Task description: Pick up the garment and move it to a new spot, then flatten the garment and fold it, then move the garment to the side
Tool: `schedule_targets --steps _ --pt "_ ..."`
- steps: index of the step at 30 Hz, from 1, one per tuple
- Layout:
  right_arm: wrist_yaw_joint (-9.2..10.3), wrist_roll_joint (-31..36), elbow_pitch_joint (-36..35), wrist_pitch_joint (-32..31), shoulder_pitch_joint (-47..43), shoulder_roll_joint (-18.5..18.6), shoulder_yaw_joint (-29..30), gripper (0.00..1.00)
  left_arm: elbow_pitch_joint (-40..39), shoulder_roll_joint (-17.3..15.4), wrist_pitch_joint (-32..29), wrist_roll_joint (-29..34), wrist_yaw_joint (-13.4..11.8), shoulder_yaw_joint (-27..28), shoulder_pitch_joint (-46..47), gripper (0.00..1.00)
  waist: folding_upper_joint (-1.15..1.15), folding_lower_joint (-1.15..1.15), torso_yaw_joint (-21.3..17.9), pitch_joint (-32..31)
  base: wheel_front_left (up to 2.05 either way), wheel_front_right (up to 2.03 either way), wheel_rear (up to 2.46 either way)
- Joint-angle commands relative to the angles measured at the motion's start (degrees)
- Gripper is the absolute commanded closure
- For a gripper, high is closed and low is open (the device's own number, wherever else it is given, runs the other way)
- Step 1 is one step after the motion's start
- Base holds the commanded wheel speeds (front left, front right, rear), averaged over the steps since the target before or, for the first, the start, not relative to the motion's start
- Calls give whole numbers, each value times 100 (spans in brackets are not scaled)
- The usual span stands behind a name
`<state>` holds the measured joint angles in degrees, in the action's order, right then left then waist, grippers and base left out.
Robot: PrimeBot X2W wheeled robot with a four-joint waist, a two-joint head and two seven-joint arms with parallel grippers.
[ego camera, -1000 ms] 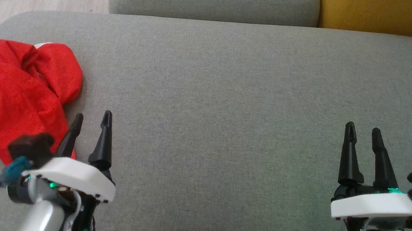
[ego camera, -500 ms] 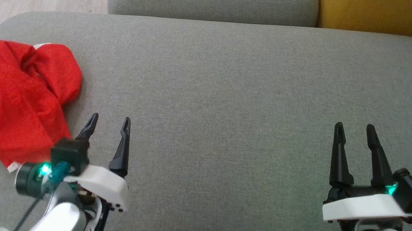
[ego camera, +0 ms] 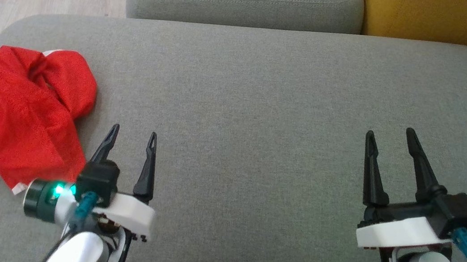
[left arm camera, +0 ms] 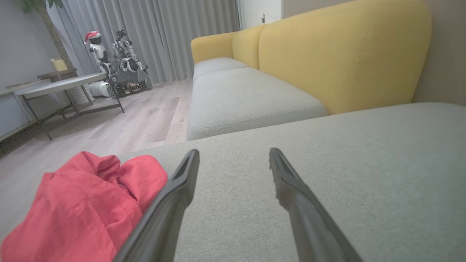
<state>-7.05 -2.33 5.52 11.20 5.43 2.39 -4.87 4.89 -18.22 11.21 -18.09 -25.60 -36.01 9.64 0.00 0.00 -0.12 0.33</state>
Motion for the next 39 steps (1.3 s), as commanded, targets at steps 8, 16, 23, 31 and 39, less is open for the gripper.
schedule_targets --steps 8,16,23,31,39 --pt "-40 -147 -22 197 250 45 -160 0 -341 262 197 -273 600 752 -1 0 0 0 -10 -38 0 0 0" --pt "-43 -346 419 332 301 48 -227 0 119 768 332 -67 1382 1396 -328 0 0 0 -24 -82 0 0 0" --pt "-44 -136 522 380 339 49 -262 0 349 1061 379 493 1770 1784 -392 0 0 0 -28 -104 0 0 0" --pt "-44 -133 561 380 350 49 -260 0 428 1271 379 856 2030 2105 -453 0 0 0 24 -124 0 0 0" --pt "-44 -153 581 380 279 49 -381 0 489 1387 379 1039 2103 2321 -429 0 0 0 456 -115 0 0 0"
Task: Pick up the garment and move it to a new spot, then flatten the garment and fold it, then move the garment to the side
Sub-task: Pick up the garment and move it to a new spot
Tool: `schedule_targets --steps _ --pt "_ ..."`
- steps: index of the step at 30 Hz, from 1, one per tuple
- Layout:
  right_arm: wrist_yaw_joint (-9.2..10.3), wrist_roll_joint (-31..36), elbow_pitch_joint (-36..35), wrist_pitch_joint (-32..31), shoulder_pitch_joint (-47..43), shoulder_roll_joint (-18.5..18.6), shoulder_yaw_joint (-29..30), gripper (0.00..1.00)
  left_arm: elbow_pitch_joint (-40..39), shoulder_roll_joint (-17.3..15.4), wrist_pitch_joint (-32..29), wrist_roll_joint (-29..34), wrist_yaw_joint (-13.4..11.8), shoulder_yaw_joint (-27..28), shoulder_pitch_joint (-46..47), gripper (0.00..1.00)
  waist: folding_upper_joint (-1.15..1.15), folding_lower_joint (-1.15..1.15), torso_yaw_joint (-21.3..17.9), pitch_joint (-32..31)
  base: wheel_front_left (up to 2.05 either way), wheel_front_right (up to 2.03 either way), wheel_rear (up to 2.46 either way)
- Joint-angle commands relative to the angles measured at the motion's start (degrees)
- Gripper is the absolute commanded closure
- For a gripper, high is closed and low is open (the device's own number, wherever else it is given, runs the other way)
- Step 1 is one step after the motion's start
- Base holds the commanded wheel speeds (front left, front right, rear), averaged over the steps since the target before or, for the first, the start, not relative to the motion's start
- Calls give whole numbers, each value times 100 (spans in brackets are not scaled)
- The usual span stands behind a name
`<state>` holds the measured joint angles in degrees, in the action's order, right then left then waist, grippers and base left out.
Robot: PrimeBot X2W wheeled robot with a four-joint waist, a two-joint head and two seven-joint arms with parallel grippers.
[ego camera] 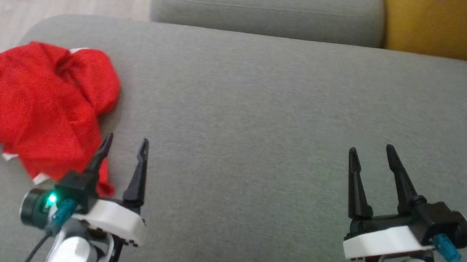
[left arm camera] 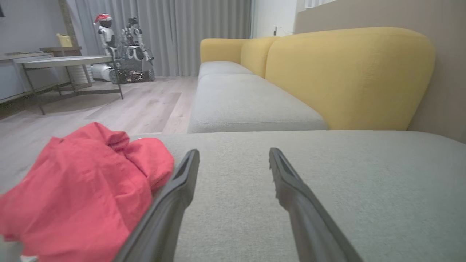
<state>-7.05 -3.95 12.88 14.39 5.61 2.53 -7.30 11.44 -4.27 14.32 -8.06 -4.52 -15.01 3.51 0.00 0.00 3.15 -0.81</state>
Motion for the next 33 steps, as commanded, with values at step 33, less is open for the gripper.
schedule_targets --steps 33 --pt "-44 -287 -90 61 113 34 -569 0 -521 116 68 352 45 933 -214 0 0 0 2108 -78 0 0 0"
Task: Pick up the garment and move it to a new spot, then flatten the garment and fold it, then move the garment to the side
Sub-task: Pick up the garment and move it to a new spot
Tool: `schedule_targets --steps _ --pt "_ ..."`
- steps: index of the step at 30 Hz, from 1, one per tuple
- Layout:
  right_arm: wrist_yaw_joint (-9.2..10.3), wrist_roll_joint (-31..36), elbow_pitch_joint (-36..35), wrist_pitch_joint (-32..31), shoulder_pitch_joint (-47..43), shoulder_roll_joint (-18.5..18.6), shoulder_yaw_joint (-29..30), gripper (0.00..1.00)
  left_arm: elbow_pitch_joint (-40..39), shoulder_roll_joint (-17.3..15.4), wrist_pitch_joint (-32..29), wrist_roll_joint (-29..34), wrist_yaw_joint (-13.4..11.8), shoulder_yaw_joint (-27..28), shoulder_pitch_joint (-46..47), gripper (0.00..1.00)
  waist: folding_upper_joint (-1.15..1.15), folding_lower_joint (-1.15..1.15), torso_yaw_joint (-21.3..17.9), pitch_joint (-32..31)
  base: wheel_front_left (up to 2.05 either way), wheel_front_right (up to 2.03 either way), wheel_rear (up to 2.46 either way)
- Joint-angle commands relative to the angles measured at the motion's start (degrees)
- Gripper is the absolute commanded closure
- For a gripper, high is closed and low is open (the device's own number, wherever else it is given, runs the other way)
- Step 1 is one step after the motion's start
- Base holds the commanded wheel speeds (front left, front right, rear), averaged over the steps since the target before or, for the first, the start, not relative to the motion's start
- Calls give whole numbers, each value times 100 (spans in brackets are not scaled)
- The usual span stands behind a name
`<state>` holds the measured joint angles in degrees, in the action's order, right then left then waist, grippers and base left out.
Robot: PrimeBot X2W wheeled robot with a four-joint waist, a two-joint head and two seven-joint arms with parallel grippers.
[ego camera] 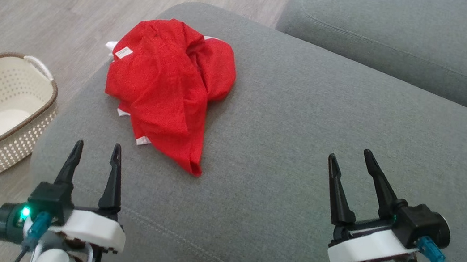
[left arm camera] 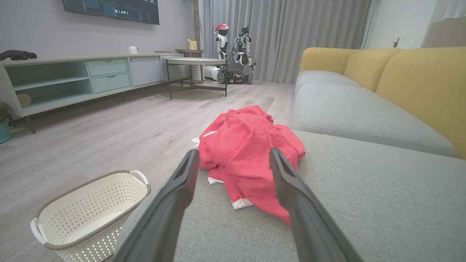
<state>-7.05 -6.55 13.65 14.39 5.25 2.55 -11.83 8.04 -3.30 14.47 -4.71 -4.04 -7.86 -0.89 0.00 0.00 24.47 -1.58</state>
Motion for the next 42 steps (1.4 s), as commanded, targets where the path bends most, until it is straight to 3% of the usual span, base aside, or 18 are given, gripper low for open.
schedule_targets --steps 1,12,18,26,33,42 --pt "-44 -25 -170 61 157 32 -108 0 -182 20 52 7 0 241 234 0 0 0 -53 5 0 0 0" --pt "-44 437 -398 29 381 32 96 0 -22 -130 52 -229 168 718 730 0 0 0 -514 529 0 0 0" --pt "-44 776 -815 -188 550 32 414 0 762 -444 -15 -687 577 1046 1642 0 0 0 -786 1154 0 0 0" --pt "-44 1013 -1388 -469 772 32 472 0 1788 -1094 -709 -1217 1056 1027 3068 0 0 0 -1064 1917 0 0 0" --pt "-44 999 -1590 -548 893 32 384 0 2701 -1463 -1235 -1794 1144 832 4049 0 0 0 -1254 2318 0 0 0" --pt "-44 918 -1560 -464 1007 32 256 0 4003 -1916 -1370 -1716 1150 442 4883 0 0 0 -1516 2511 0 0 0"
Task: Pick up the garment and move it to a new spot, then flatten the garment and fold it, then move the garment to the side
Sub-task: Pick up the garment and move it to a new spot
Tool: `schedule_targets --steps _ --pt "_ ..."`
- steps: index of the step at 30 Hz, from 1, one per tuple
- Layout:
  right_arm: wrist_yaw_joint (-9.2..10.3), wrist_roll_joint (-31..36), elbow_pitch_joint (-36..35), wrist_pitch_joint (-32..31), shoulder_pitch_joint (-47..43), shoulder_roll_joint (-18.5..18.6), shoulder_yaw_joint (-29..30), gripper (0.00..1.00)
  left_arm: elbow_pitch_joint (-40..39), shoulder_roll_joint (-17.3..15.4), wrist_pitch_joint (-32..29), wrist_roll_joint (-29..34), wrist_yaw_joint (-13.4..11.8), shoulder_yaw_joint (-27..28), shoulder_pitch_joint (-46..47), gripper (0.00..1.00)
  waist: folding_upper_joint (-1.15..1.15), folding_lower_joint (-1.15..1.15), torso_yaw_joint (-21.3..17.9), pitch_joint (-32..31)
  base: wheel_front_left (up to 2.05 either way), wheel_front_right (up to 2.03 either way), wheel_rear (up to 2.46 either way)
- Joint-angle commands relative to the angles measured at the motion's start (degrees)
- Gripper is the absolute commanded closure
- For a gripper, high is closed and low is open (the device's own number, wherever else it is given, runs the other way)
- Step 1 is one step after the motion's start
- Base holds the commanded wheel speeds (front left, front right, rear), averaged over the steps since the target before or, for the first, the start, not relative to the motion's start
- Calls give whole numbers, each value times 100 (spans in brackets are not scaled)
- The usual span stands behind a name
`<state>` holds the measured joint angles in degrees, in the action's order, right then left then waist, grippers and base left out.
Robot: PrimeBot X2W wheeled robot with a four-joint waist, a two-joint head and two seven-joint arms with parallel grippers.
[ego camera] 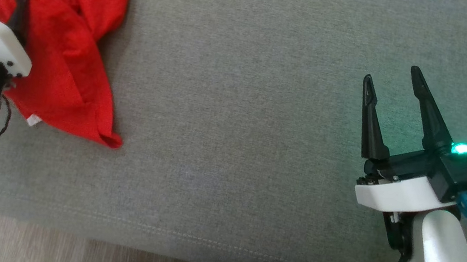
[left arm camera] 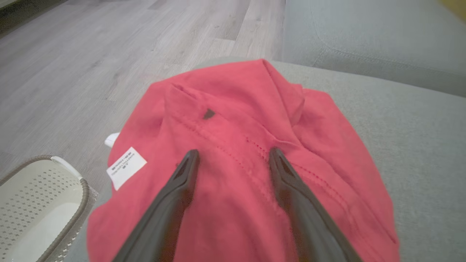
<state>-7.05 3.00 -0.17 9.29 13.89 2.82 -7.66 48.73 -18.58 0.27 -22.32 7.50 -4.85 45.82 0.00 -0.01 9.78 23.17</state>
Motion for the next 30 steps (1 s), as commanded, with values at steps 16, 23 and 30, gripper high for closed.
schedule_targets --steps 16,23,30 --pt "-44 -264 187 324 58 6 -152 0 786 -534 1274 51 -128 71 646 100 0 1 -122 -481 0 0 0" --pt "-44 -519 488 461 -79 6 -141 0 -190 -438 1463 76 -204 175 544 100 0 1 -76 -1104 0 0 0" --pt "-44 -836 689 549 -156 6 -52 0 -1979 -106 1403 -174 -229 227 232 100 0 1 -211 -1536 0 0 0"
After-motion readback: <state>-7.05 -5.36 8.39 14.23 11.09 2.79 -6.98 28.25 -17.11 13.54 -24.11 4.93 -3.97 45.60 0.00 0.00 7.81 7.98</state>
